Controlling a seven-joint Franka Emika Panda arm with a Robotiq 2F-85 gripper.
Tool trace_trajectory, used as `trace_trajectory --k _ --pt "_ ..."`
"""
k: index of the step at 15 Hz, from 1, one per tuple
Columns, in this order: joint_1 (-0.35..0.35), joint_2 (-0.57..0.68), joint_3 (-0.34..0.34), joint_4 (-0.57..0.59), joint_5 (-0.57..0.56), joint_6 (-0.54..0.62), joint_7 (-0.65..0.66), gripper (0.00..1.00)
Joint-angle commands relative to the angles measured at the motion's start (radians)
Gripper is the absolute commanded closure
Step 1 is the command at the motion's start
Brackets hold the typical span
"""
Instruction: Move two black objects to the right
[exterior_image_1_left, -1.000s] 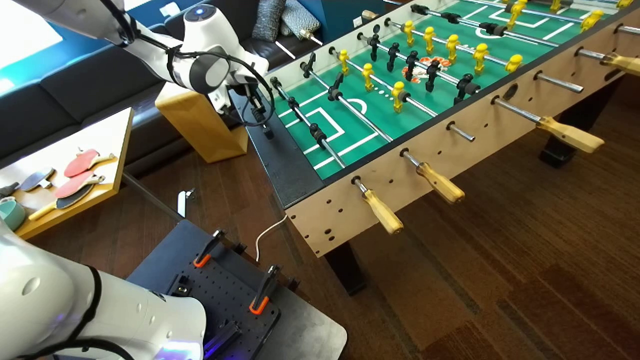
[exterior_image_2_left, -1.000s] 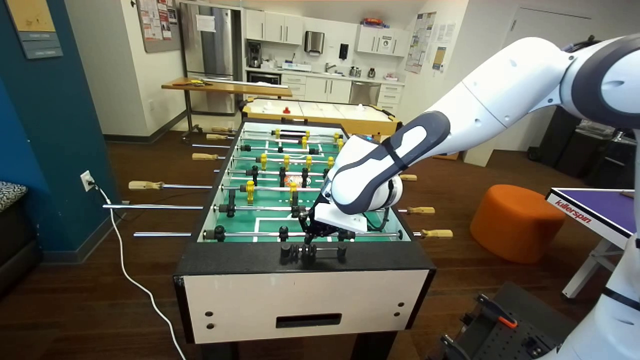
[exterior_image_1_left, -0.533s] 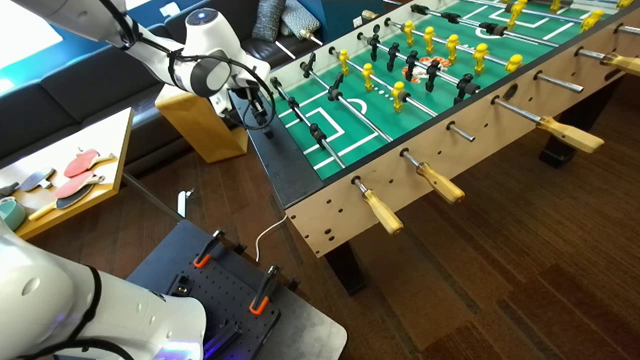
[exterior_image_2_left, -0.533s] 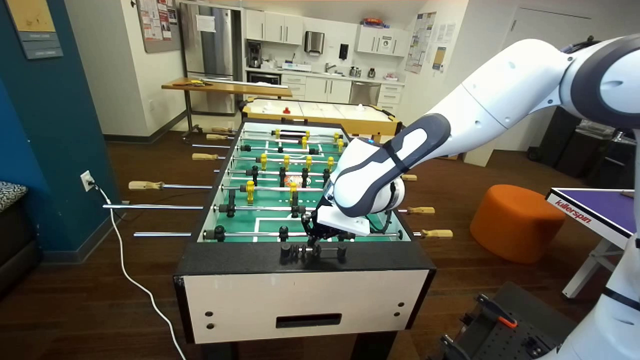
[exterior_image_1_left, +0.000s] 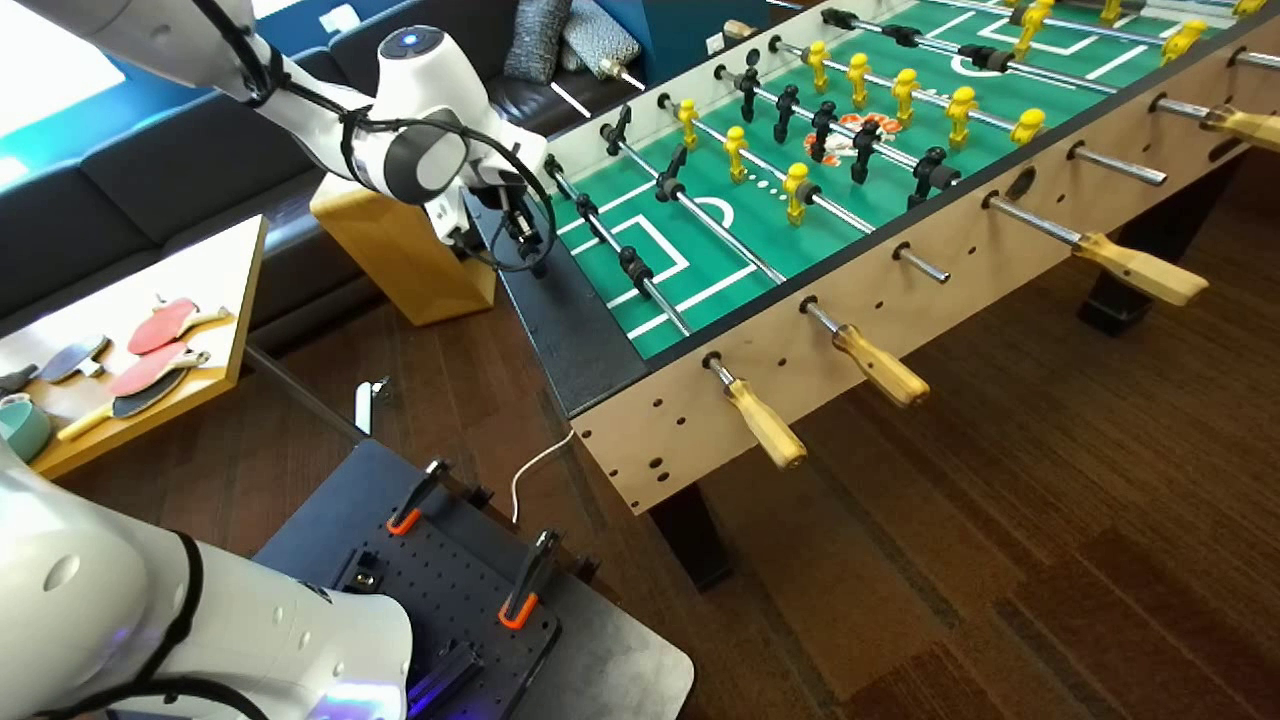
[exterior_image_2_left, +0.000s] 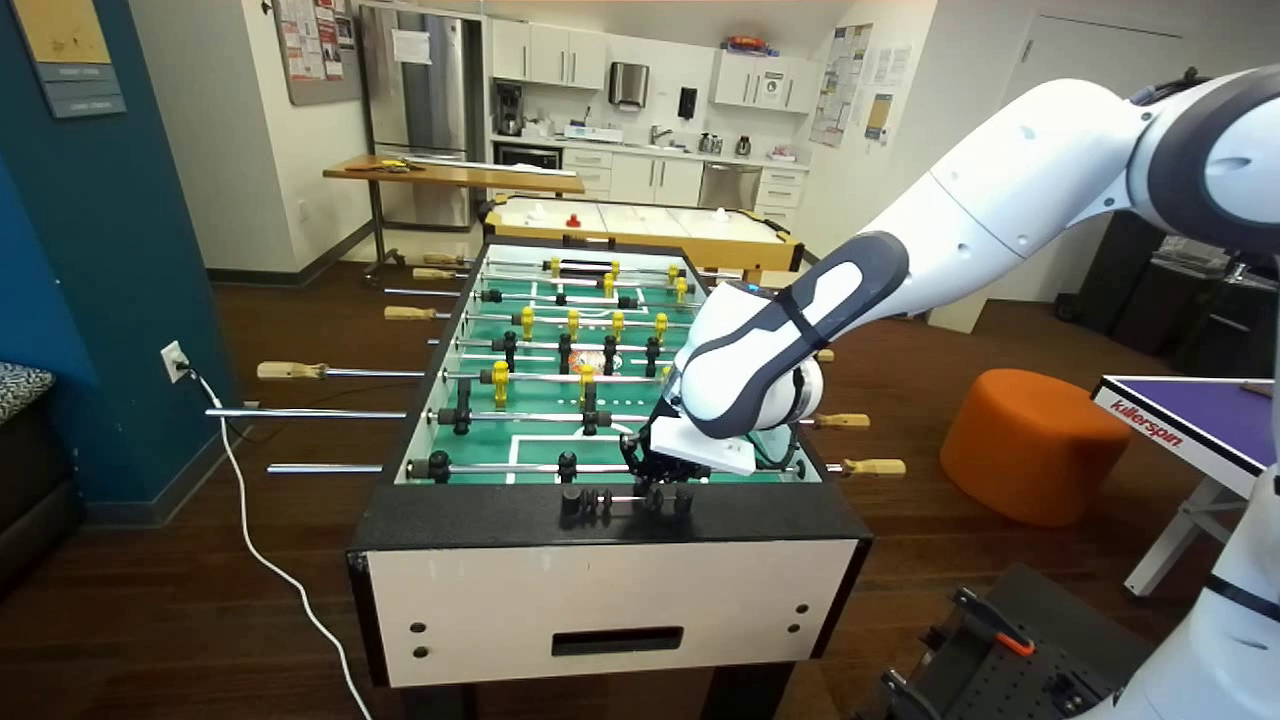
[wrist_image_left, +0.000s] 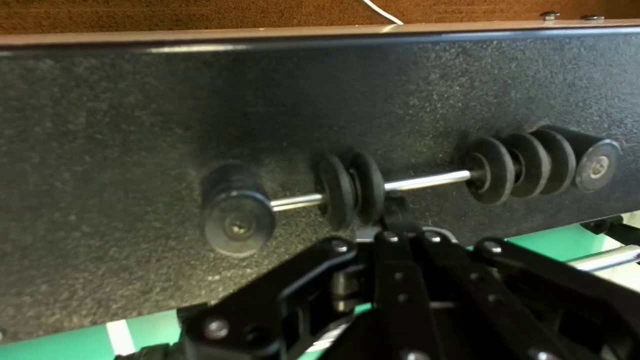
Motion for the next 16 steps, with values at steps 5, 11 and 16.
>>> trace_trajectory --k 5,11,16 --pt "0.021 -0.109 -0.048 -0.135 -0.019 0.012 0.037 1.00" --pt "0.005 -0.226 -0.009 -0.189 0.006 0.031 0.010 1.00" --pt "-0.003 -0.355 -0.015 -0.238 -0.054 -0.091 0.024 1.00"
